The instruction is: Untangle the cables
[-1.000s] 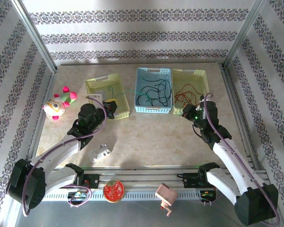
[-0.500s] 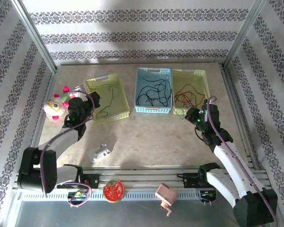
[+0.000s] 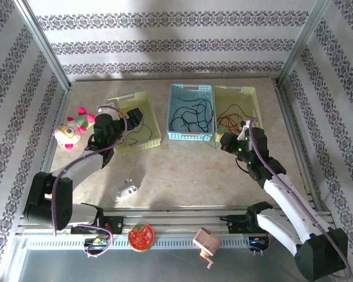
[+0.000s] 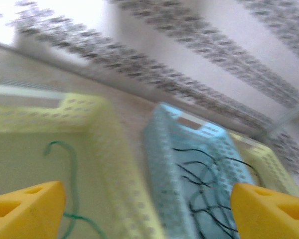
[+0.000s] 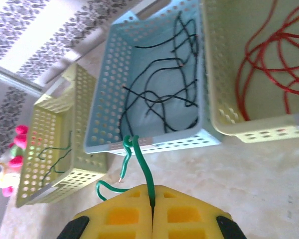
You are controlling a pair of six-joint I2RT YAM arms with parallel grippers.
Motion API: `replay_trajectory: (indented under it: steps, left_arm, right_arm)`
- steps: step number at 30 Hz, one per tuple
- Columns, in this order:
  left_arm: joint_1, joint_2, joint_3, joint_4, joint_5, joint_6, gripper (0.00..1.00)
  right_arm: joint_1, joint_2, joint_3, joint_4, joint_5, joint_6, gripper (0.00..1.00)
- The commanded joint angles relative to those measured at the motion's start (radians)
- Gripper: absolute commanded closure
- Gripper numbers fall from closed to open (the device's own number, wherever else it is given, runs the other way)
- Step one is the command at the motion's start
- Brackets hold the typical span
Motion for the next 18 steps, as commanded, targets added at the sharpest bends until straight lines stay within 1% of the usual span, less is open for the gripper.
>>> replay_trajectory:
  steps: [1,3,6,9,14,18]
  left_arm:
    - [-0.070,-0.036,0.058,-0.085,0.169,0.099,0.14]
    - [-0.118,-0.022,0.060,-0.085,0.286,0.097,0.16]
    - [-0.192,0.006,0.050,-0.070,0.430,0.112,0.17]
    - [-0.244,0.051,0.053,-0.060,0.546,0.110,0.17]
    - [-0.293,0.150,0.067,0.041,0.644,0.041,0.20]
    - [-0.319,0.215,0.111,0.040,0.647,0.044,0.24]
  right_arm:
    - [0.006,0.033,0.019,0.138,-0.128,0.028,1.00]
    - [0.009,0.065,0.024,0.183,-0.188,0.047,1.00]
    - [0.015,0.104,0.032,0.234,-0.245,0.075,1.00]
    - [0.019,0.141,0.042,0.260,-0.288,0.103,1.00]
    - [0.042,0.181,0.058,0.291,-0.333,0.119,1.00]
    - [0.075,0.202,0.070,0.312,-0.346,0.125,1.00]
